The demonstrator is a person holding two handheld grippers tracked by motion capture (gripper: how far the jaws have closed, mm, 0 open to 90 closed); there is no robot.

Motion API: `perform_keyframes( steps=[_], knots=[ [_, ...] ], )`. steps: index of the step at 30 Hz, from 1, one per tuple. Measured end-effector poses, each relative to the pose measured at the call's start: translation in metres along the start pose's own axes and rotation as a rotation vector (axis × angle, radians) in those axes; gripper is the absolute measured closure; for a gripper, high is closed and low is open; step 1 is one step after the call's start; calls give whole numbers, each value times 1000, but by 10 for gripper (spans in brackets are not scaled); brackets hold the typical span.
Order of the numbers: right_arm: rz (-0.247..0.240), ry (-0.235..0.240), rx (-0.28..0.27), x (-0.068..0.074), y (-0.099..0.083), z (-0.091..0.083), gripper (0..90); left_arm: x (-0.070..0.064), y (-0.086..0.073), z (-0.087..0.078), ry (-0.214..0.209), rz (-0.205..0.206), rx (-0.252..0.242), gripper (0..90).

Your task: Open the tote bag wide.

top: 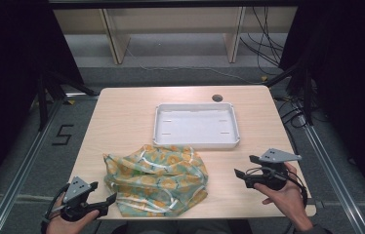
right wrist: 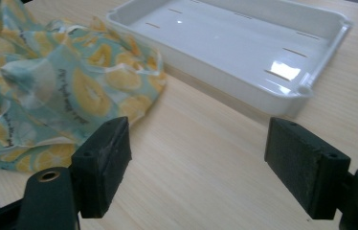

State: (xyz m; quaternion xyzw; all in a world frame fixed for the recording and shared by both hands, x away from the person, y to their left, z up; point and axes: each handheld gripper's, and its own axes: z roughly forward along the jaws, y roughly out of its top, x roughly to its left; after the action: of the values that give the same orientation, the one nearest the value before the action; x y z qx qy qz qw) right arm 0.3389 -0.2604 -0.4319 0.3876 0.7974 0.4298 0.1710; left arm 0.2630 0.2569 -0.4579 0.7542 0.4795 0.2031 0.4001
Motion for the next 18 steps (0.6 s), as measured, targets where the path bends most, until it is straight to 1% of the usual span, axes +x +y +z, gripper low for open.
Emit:
perform_keyframes(
  steps=[1,2,3,4,5,6,7,9,10,11,13,14,16,17,18],
  knots=[
    [-14,19,0,4,3,4,249,0,0,0,-2,11,1,215],
    [-10,31,12,9,5,5,249,1,0,0,-1,14,-1,216],
    [-43,47,1,14,9,10,248,1,0,0,-2,4,1,215],
    [-43,47,1,14,9,10,248,1,0,0,-2,4,1,216],
    [-64,54,-1,16,10,12,246,0,0,0,2,-1,0,216],
    [-47,78,16,23,12,16,243,0,0,0,-1,2,0,216],
    [-52,79,10,24,12,17,240,0,0,1,-3,0,-2,216],
    [-81,91,15,26,14,22,232,0,0,0,-3,0,-2,216],
    [-81,91,15,26,14,22,232,0,0,0,-3,0,-2,216],
    [-92,108,17,30,16,25,226,0,0,0,-4,3,-2,216],
    [-100,115,21,32,17,27,222,0,0,1,-4,2,-2,216],
    [-119,139,28,36,19,32,215,0,0,1,-8,2,-4,216],
    [-145,166,26,40,21,36,202,-1,0,1,-9,6,1,216],
    [-145,166,26,40,21,36,202,-1,0,1,-9,6,1,216],
    [-157,180,29,41,22,39,192,0,0,1,-8,5,0,216]
  ],
)
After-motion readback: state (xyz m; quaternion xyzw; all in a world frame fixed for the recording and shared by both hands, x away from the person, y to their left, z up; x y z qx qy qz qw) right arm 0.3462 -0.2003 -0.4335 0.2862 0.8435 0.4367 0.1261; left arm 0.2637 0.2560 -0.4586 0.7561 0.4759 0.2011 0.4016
